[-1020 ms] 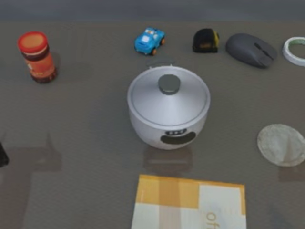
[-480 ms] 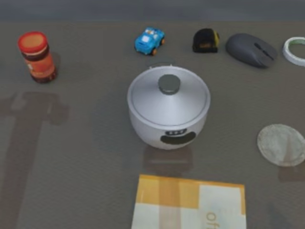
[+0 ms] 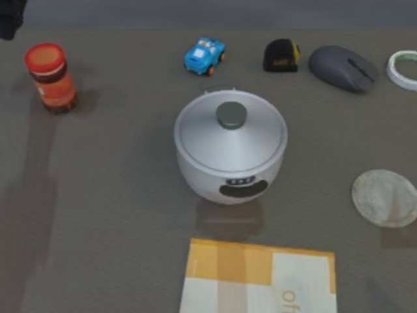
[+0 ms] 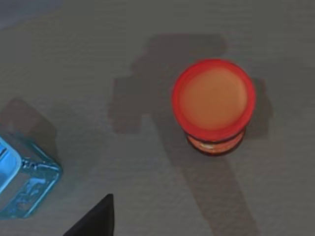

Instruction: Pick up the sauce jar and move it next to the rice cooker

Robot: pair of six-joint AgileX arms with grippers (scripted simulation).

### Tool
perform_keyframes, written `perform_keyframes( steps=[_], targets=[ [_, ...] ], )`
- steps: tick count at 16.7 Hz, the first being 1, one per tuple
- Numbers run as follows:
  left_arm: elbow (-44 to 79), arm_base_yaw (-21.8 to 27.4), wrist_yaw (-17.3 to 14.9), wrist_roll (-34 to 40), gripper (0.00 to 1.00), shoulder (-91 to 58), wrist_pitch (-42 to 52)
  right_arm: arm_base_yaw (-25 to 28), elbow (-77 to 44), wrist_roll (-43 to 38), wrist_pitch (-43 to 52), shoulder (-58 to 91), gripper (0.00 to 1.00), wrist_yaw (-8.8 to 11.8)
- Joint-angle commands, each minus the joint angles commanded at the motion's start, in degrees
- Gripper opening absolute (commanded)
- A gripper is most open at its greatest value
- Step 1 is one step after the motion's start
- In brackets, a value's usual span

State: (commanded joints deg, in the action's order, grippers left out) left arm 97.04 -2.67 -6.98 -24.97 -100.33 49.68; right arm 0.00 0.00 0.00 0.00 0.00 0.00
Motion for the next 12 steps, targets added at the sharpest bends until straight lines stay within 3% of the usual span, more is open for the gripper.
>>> perform_keyframes(
  steps=[7,12],
  targets=[
    [31.1,-0.3,-2.9,-7.8,1.00,-32.5,16.1,0.0,0.0,0.0,0.0,0.0,1.00,0.0],
    [41.1,-0.4,-3.8,-10.3,1.00,-42.9,21.2,0.0,0.0,0.0,0.0,0.0,1.00,0.0]
  ],
)
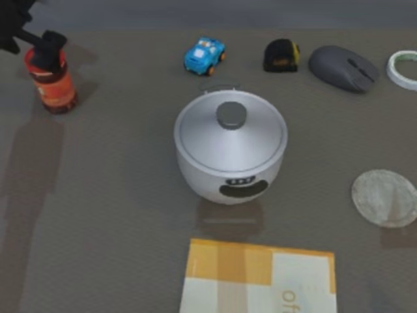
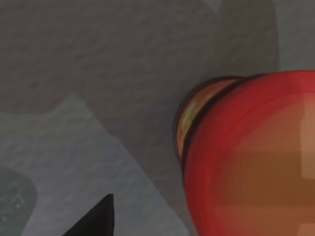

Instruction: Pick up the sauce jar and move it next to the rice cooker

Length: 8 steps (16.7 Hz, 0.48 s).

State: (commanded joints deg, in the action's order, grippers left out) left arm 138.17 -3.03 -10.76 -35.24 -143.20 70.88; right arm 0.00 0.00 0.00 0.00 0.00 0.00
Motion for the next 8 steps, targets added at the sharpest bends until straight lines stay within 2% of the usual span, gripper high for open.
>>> perform_keyframes(
  steps=[8],
  targets=[
    [-0.9,0.4,0.1,0.3,1.00,-1.2,-2.0,0.0,0.0,0.0,0.0,0.0,1.00,0.0]
  ],
)
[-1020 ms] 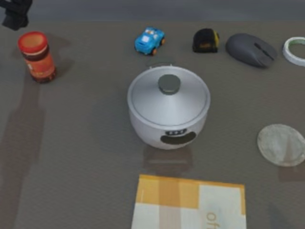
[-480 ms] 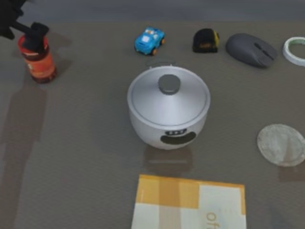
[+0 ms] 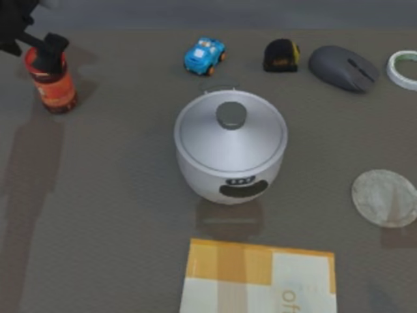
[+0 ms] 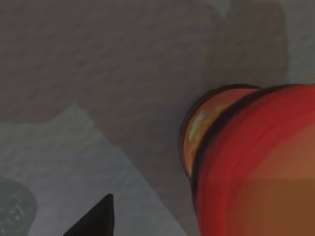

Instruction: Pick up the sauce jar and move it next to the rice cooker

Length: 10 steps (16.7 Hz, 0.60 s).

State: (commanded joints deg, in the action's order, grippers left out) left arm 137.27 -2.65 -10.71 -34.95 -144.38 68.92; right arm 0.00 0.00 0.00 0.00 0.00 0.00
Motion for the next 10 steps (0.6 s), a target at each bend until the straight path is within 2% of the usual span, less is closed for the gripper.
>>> perform_keyframes(
  steps=[4,8,10],
  targets=[
    [-2.9,0.5,0.1,0.5,1.00,-2.2,-5.3,0.0,0.0,0.0,0.0,0.0,1.00,0.0],
    [-3.4,0.6,0.1,0.6,1.00,-2.5,-6.0,0.0,0.0,0.0,0.0,0.0,1.00,0.0],
    [-3.4,0.6,0.1,0.6,0.85,-2.5,-6.0,0.0,0.0,0.0,0.0,0.0,1.00,0.0]
  ],
)
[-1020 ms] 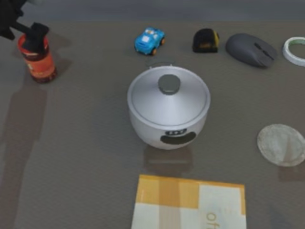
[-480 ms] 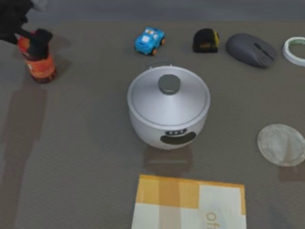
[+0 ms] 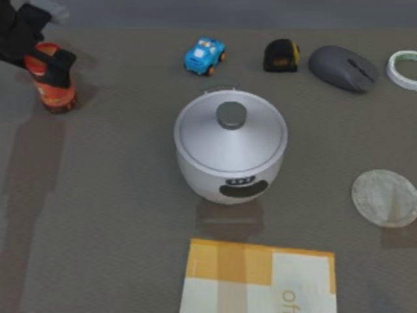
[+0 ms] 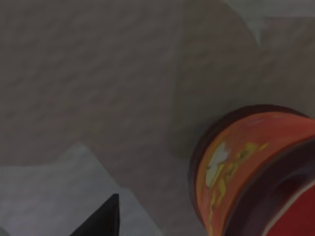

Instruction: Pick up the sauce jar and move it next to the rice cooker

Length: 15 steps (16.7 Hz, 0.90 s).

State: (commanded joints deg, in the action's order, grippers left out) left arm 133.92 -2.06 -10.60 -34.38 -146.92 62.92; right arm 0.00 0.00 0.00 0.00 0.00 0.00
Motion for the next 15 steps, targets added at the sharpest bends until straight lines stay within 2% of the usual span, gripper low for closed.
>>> perform_keyframes(
  steps=[11,15],
  targets=[
    [0.0,0.0,0.0,0.0,0.02,0.0,0.0,0.0,0.0,0.0,0.0,0.0,1.00,0.0],
    [0.0,0.0,0.0,0.0,0.00,0.0,0.0,0.0,0.0,0.0,0.0,0.0,1.00,0.0]
  ],
)
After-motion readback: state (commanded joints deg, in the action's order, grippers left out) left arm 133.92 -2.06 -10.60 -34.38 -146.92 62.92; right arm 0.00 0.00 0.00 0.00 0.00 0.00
